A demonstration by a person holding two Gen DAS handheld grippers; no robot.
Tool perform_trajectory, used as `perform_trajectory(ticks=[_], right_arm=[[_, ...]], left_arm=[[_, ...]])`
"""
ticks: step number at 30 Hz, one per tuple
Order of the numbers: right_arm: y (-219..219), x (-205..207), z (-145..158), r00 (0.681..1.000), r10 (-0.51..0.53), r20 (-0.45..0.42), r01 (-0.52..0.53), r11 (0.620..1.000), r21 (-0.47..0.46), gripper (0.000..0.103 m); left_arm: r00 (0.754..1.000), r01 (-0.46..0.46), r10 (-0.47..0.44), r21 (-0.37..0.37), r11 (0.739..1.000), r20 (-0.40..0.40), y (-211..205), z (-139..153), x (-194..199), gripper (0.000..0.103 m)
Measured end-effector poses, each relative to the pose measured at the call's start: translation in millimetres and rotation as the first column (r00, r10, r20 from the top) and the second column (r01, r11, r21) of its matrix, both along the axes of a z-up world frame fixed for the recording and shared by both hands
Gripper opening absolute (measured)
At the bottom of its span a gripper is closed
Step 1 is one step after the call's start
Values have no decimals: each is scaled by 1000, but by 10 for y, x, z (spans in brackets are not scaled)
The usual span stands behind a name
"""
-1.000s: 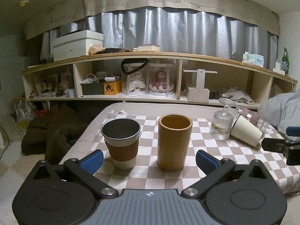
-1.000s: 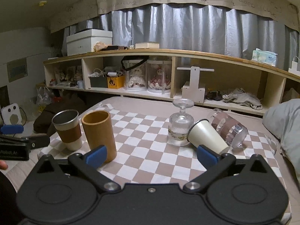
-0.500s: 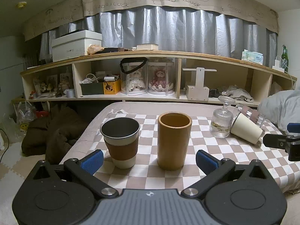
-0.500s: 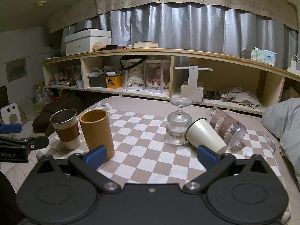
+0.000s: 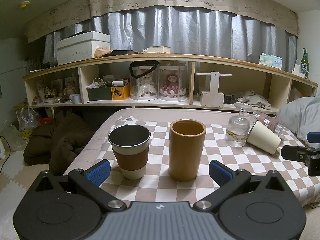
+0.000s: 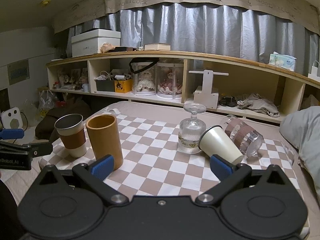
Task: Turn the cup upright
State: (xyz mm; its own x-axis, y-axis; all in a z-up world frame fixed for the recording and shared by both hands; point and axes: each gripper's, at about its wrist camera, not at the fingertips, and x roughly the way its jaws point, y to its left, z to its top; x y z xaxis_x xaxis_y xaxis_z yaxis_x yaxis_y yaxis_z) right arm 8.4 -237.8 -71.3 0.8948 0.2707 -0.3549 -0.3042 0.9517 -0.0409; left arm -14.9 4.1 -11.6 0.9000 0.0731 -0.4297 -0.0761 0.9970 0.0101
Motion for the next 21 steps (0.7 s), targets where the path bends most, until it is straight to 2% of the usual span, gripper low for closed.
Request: perform_trajectory(ticks=[21], right_arm=[[8, -17, -6, 1000, 2, 3, -2, 1000, -2, 103]], left_arm=[[1000, -1, 1, 2, 1000, -1, 0, 4, 7, 103]])
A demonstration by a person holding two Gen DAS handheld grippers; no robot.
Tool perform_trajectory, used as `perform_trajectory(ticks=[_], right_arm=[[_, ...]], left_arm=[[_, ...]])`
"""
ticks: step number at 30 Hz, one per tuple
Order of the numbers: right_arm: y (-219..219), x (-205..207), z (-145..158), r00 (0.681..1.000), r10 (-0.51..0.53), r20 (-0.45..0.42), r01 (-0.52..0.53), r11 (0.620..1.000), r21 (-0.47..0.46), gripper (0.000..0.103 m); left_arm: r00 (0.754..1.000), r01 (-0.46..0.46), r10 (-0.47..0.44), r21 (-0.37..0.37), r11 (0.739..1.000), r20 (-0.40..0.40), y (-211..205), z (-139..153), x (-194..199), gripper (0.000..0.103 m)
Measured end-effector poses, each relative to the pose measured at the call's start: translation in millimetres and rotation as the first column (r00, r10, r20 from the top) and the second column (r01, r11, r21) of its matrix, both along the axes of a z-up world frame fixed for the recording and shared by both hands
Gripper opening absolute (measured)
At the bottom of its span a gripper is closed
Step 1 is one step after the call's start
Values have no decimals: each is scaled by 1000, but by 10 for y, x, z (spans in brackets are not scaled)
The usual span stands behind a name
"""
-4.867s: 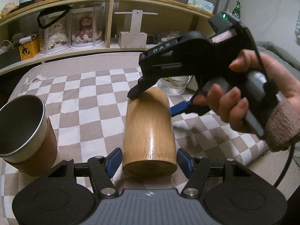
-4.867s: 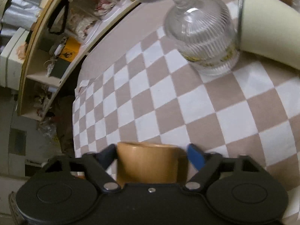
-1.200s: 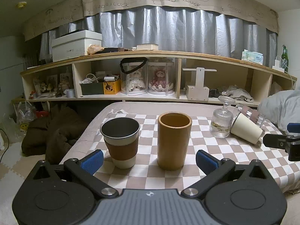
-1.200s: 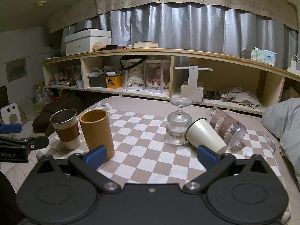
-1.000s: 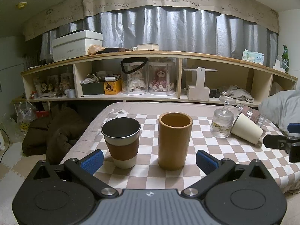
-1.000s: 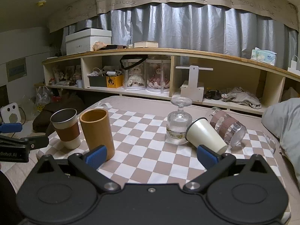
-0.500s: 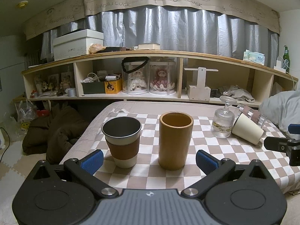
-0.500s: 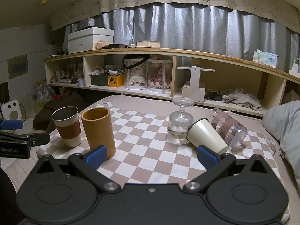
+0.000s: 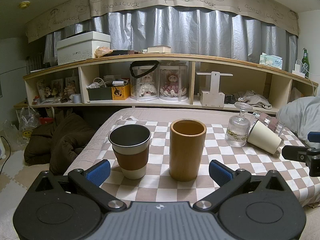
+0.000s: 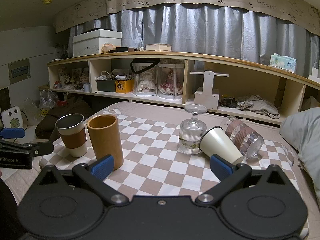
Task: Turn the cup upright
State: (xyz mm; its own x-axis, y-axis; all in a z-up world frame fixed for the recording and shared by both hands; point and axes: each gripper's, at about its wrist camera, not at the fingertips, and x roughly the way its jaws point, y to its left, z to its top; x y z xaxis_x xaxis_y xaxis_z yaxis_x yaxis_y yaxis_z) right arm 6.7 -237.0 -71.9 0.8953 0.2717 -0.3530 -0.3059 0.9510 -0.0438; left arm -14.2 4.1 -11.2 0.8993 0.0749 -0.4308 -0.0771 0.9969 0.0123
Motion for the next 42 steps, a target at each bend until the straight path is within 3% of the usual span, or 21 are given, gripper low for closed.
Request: perform_trajectory(ticks=[42], right_arm=[[-20, -2, 26, 1000, 1, 5, -2, 1000, 1, 103]], left_arm=[[1000, 0, 0, -2, 1000, -1, 2, 4, 0, 103]])
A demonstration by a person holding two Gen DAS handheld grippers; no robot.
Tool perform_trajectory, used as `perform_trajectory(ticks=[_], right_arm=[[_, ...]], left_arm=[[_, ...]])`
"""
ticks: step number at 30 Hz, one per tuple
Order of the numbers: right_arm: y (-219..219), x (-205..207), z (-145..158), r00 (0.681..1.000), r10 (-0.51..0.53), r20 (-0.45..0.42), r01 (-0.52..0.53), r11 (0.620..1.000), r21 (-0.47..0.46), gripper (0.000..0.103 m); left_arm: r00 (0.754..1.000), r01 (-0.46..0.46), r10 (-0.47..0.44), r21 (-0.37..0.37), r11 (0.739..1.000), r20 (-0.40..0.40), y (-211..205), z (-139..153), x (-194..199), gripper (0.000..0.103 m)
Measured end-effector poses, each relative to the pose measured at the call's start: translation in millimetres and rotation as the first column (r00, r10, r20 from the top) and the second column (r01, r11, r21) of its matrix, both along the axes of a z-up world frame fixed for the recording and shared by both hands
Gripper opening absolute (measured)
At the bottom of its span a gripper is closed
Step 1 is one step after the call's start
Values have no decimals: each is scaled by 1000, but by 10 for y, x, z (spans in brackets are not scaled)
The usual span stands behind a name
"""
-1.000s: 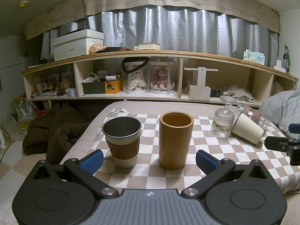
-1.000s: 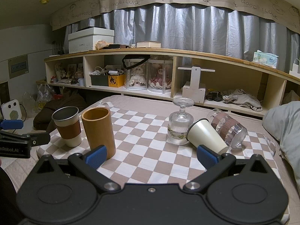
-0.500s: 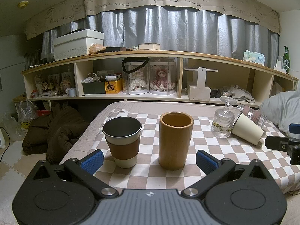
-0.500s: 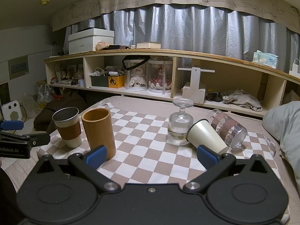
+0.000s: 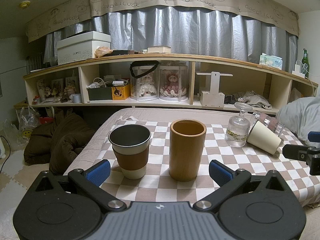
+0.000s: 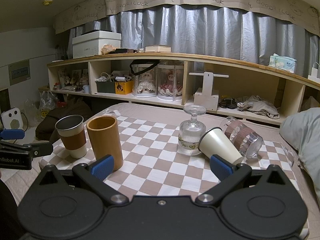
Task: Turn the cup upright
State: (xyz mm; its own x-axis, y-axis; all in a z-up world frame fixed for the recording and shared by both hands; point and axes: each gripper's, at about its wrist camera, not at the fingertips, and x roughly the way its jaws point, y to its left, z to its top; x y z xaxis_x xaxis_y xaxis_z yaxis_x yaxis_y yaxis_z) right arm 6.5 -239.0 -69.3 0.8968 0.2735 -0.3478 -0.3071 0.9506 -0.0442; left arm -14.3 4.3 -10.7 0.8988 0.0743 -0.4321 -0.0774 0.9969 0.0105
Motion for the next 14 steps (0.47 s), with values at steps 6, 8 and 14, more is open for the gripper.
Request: perform_trajectory(ticks=[6, 8, 14], right_arm=[[-1, 0, -1, 1000, 0, 0, 0, 1000, 0, 103], [-1, -1, -1, 1000, 1, 0, -1, 1000, -1, 103], [0, -1, -1, 1000, 0, 0, 0, 1000, 0, 103]], left_arm=[[1000, 0, 0, 0, 1000, 0, -4, 1, 2, 103], [1000, -2, 2, -1, 1000, -1, 0, 1, 2, 103], [1000, -7, 7, -1, 1000, -4, -3, -10, -10, 103]])
